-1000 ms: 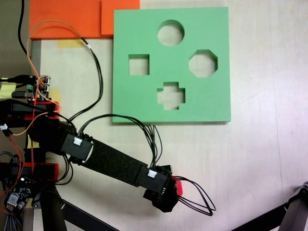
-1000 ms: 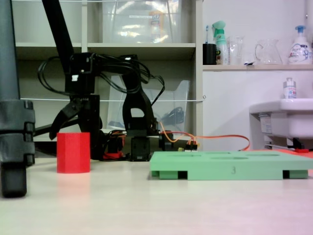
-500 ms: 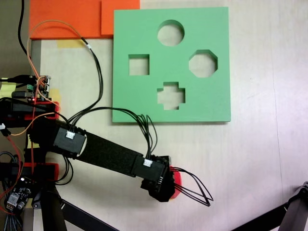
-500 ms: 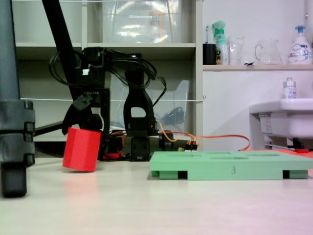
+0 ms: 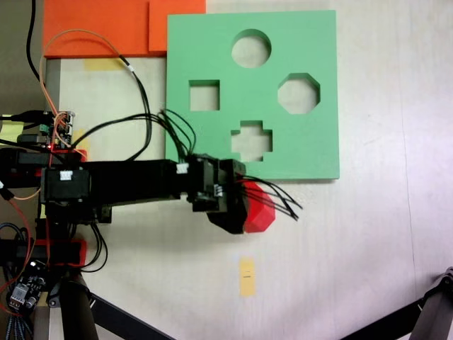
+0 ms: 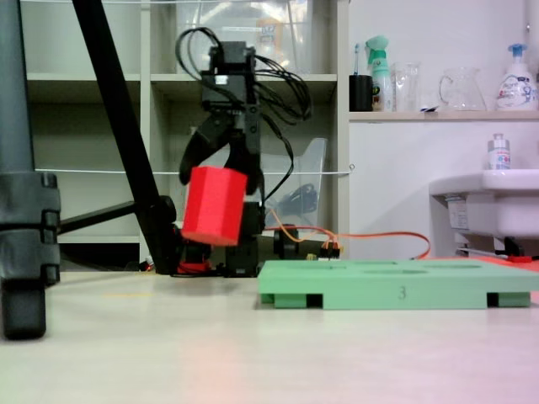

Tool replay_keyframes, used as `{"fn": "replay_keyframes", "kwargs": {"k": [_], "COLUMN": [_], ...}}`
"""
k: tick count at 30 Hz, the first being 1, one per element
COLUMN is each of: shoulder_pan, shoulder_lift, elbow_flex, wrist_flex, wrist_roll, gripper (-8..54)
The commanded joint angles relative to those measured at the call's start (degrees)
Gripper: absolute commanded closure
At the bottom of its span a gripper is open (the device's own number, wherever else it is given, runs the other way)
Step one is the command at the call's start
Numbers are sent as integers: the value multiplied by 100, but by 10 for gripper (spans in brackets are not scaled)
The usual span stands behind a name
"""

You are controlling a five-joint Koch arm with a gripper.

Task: Put the octagonal pillar block into the corresponding hole

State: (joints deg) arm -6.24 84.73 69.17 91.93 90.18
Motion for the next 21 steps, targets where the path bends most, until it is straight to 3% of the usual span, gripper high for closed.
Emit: {"fn": "replay_keyframes", "kwargs": {"k": [1, 14, 21], "shoulder_pan": [-659, -2786, -2672], "shoulder_lift": [264, -1327, -2206], "elbow_flex": [-448, -2716, -3604], "wrist_flex": [422, 237, 123], "wrist_roll": [694, 2452, 3164], "gripper": [258, 258, 258]}}
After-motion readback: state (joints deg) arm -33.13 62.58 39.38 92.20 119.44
